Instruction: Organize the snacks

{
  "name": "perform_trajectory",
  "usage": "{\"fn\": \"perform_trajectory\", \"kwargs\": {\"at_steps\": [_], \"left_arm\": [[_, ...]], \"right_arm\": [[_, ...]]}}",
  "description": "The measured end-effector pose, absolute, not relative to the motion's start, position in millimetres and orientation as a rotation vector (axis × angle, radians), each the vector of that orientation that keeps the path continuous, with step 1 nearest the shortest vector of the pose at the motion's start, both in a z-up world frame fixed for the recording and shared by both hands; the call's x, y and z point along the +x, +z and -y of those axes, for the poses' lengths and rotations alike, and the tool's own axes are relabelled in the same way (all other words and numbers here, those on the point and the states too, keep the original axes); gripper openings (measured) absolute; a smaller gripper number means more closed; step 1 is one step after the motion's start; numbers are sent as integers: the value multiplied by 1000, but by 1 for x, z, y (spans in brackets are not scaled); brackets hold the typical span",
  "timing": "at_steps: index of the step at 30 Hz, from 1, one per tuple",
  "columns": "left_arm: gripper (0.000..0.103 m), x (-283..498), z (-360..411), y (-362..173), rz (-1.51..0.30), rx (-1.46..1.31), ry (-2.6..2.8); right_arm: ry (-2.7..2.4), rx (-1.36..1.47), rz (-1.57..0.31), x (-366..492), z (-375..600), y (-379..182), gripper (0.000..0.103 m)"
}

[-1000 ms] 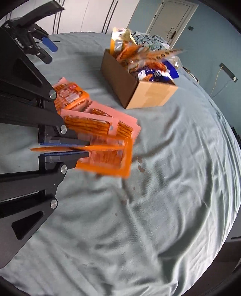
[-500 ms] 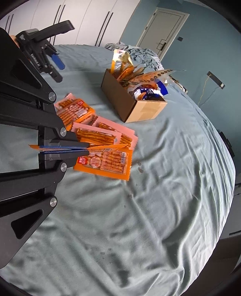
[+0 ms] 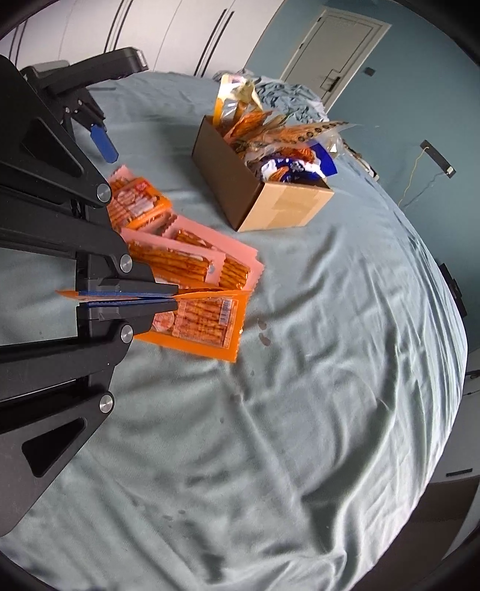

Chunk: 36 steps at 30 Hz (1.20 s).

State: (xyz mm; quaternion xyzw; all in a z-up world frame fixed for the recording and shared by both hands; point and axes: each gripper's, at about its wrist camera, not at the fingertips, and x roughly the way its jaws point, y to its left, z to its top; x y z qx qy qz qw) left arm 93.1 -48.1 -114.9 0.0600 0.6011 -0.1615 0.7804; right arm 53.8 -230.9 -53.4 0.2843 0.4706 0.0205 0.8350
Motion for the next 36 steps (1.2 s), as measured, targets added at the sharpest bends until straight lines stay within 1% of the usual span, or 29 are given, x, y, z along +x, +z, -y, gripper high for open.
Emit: {"fn": "perform_trajectory", "kwargs": {"at_steps": [2, 4, 6, 7, 9, 16, 17, 19, 20, 21, 22, 23, 24, 29, 30, 31, 32, 36], "left_arm": [[79, 95, 57, -121, -1307, 140, -355], [80, 95, 71, -130, -1306, 211, -337], [92, 93, 84, -135, -1270, 295, -319], [94, 93, 88, -136, -1262, 309, -322], [103, 93, 94, -141, -1265, 323, -329], [103, 93, 121, -151, -1223, 383, -313], [101, 92, 121, -152, -1226, 377, -316], [88, 90, 122, -148, -1221, 388, -327], [76, 88, 123, -146, -1218, 397, -326], [68, 88, 123, -143, -1218, 393, -326], [62, 89, 122, -141, -1228, 379, -332], [49, 89, 119, -138, -1226, 372, -319], [46, 90, 120, -136, -1224, 365, -317], [36, 86, 111, -130, -1262, 297, -338], [25, 86, 108, -129, -1269, 279, -342], [11, 82, 102, -126, -1268, 256, -338], [6, 81, 99, -123, -1267, 241, -334], [6, 74, 90, -115, -1290, 176, -351]], "right_arm": [[52, 607, -991, 55, 230, -53, 0], [55, 603, -985, 56, 229, -52, 0], [36, 573, -983, 56, 228, -52, 0], [26, 562, -984, 57, 228, -52, 0], [18, 547, -988, 57, 227, -53, 0], [6, 521, -996, 59, 224, -55, 0], [5, 522, -996, 59, 224, -55, 0], [-1, 526, -995, 59, 226, -55, 0], [-3, 527, -995, 60, 227, -56, 0], [-5, 530, -994, 59, 228, -56, 0], [-7, 532, -994, 59, 229, -57, 0], [-9, 534, -995, 59, 229, -57, 0], [-10, 536, -994, 59, 230, -57, 0], [-18, 542, -980, 55, 233, -56, 0], [-17, 543, -977, 55, 234, -56, 0], [-16, 546, -973, 53, 234, -56, 0], [-13, 547, -970, 53, 234, -55, 0], [-12, 534, -970, 52, 233, -55, 0]]}}
